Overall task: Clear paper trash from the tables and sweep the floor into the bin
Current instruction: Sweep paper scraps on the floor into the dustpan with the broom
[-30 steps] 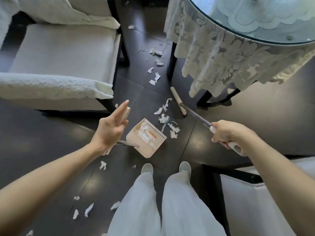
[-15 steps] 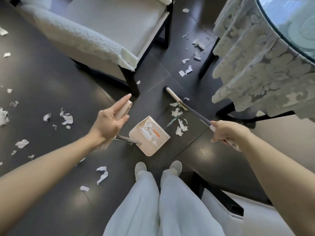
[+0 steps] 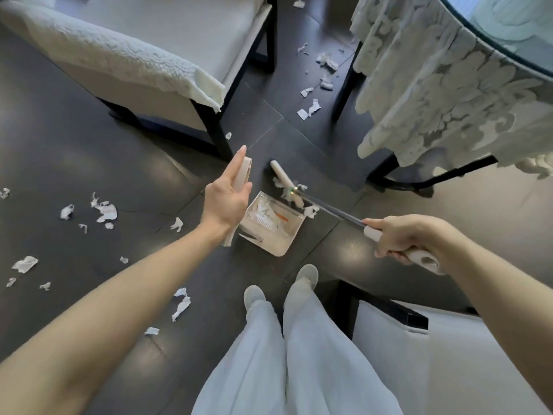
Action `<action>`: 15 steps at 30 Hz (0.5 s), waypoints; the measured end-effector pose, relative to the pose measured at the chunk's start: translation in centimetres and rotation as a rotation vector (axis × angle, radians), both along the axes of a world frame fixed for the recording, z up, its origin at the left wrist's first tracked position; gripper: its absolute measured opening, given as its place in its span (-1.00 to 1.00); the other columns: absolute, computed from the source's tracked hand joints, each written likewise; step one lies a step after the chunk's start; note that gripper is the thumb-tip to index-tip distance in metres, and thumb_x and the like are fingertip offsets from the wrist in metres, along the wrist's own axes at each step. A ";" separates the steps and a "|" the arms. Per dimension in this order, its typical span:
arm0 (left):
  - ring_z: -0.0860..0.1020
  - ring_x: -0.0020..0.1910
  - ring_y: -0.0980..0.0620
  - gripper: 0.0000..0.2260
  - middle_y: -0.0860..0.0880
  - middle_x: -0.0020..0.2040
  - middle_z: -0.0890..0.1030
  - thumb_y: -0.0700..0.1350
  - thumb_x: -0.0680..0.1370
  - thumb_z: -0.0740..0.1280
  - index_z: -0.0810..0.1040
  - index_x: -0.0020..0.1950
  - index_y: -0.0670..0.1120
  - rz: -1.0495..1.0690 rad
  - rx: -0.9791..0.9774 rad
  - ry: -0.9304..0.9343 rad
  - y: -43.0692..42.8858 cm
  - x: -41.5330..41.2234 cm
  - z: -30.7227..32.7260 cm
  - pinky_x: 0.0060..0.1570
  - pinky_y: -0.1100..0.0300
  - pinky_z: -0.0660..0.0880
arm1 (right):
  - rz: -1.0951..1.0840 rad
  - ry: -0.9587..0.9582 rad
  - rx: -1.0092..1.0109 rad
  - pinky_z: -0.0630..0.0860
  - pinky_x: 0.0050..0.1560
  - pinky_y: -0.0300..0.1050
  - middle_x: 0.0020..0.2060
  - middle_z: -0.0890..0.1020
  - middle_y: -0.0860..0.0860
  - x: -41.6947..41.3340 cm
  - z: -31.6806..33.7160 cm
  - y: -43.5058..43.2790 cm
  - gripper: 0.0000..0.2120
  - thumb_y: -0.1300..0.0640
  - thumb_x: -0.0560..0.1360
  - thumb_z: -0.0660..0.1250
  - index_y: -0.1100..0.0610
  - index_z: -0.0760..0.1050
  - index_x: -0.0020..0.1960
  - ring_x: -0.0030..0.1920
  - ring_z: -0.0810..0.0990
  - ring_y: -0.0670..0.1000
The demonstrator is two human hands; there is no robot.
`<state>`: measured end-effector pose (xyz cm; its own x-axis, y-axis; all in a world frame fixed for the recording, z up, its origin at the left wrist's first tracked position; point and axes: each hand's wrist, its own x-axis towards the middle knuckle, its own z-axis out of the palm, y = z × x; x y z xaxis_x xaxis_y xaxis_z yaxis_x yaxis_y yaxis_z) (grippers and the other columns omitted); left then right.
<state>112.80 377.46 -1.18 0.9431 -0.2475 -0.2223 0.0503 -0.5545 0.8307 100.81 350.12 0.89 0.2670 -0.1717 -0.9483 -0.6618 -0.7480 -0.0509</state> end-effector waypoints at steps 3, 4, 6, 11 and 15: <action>0.60 0.07 -0.09 -0.42 0.11 0.29 0.53 -0.19 0.52 0.30 0.28 0.45 0.27 -0.011 -0.001 0.001 -0.5 0.5 -0.1 0.17 0.00 0.52 | -0.054 0.013 0.072 0.43 -0.38 -0.12 -0.38 0.48 0.13 -2.4 1.1 1.6 -0.22 0.28 0.49 0.27 -0.21 0.04 0.54 -0.45 0.41 0.04; 0.61 0.05 -0.10 -0.41 0.09 0.30 0.52 -0.19 0.52 0.30 0.27 0.45 0.27 -0.018 0.002 -0.002 -0.5 0.7 0.0 0.14 -0.02 0.53 | -0.072 0.012 0.085 0.42 -0.44 -0.16 -0.40 0.47 0.12 -3.1 1.6 1.9 -0.23 0.29 0.49 0.28 -0.22 0.06 0.53 -0.51 0.39 0.02; 0.62 0.01 -0.14 -0.41 0.09 0.32 0.51 -0.18 0.51 0.30 0.27 0.45 0.28 -0.036 0.017 -0.002 0.1 0.8 -0.1 0.12 -0.04 0.54 | -0.084 -0.002 0.093 0.39 -0.50 -0.21 -0.47 0.45 0.09 -4.0 2.7 2.1 -0.24 0.29 0.49 0.29 -0.24 0.10 0.51 -0.58 0.36 -0.02; 0.61 0.00 -0.23 -0.42 0.10 0.31 0.51 -0.16 0.51 0.30 0.27 0.44 0.31 -0.069 0.045 -0.011 2.3 1.0 0.1 0.12 -0.10 0.54 | -0.095 -0.071 0.046 0.38 -0.55 -0.23 -0.47 0.48 0.08 -5.5 4.8 3.2 -0.27 0.24 0.49 0.33 -0.24 0.13 0.51 -0.60 0.37 -0.03; 0.60 0.03 -0.24 -0.41 0.16 0.32 0.48 -0.17 0.52 0.29 0.26 0.42 0.34 -0.044 0.047 -0.018 3.9 1.2 0.3 0.06 -0.11 0.57 | -0.127 -0.128 0.023 0.37 -0.56 -0.25 -0.44 0.47 0.10 -5.2 5.4 3.2 -0.27 0.26 0.51 0.33 -0.19 0.11 0.52 -0.59 0.37 -0.03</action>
